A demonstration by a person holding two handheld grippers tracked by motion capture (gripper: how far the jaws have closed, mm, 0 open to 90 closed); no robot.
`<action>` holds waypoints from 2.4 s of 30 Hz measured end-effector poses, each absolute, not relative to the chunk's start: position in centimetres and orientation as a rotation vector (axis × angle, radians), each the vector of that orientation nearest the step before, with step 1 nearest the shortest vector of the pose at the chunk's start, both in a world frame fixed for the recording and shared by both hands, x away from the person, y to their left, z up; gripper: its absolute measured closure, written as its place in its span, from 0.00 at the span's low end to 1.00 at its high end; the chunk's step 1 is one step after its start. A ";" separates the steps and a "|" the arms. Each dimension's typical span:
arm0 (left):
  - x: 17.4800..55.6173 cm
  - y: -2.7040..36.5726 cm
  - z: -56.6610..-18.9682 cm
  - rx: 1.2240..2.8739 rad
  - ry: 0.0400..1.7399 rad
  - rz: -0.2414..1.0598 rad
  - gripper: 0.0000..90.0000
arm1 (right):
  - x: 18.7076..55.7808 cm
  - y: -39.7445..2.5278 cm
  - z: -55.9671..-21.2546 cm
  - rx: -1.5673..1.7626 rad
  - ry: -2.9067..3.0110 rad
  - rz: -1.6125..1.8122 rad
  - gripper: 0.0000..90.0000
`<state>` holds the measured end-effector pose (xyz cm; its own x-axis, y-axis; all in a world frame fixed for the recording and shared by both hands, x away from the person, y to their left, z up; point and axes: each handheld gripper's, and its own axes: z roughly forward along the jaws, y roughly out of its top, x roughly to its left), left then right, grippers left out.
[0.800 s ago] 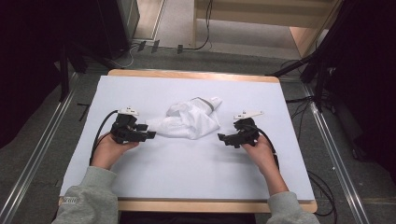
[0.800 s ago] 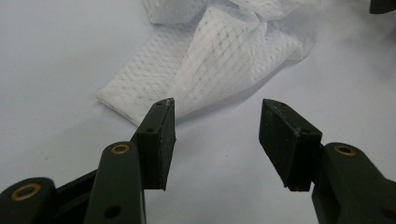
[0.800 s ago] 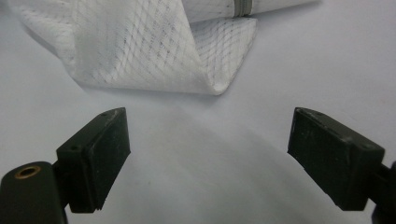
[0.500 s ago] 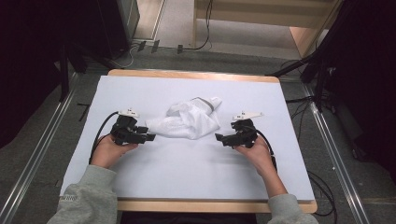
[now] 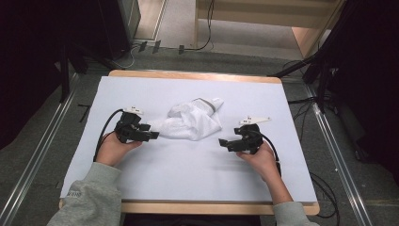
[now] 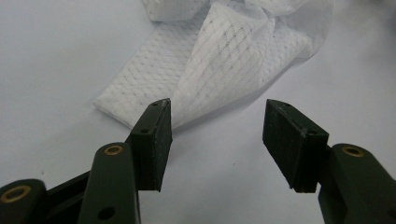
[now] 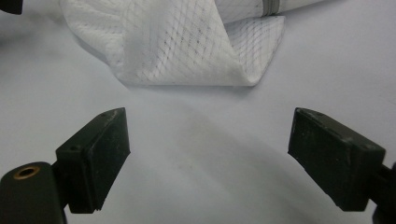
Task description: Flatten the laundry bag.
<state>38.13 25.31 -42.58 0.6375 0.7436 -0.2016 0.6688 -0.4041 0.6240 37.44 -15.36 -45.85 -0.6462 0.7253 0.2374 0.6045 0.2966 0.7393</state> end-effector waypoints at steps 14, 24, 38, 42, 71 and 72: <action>38.1 25.1 -42.5 2.149 1.079 0.074 0.46 | 37.2 -15.3 -45.6 1.256 2.411 1.253 0.17; 37.5 25.5 -42.4 2.126 1.103 0.061 0.44 | 37.6 -15.2 -45.1 1.232 2.401 1.233 0.22; 35.4 26.3 -42.0 2.110 1.120 0.092 0.44 | 39.3 -13.9 -43.5 1.213 2.403 1.232 0.40; 35.0 26.5 -42.1 2.109 1.130 0.094 0.44 | 40.2 -13.4 -43.1 1.212 2.410 1.227 0.42; 32.9 28.4 -42.0 2.071 1.183 0.125 0.44 | 46.1 -6.5 -41.9 1.120 2.483 1.219 0.52; 32.8 28.4 -42.0 2.070 1.185 0.124 0.44 | 46.1 -6.3 -41.8 1.116 2.479 1.230 0.52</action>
<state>32.83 28.40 -42.04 0.5699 0.7791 -0.2614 0.7079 -0.3039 0.6376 46.15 -6.27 -41.83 -0.7098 0.6820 0.1760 0.5528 0.3845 0.7393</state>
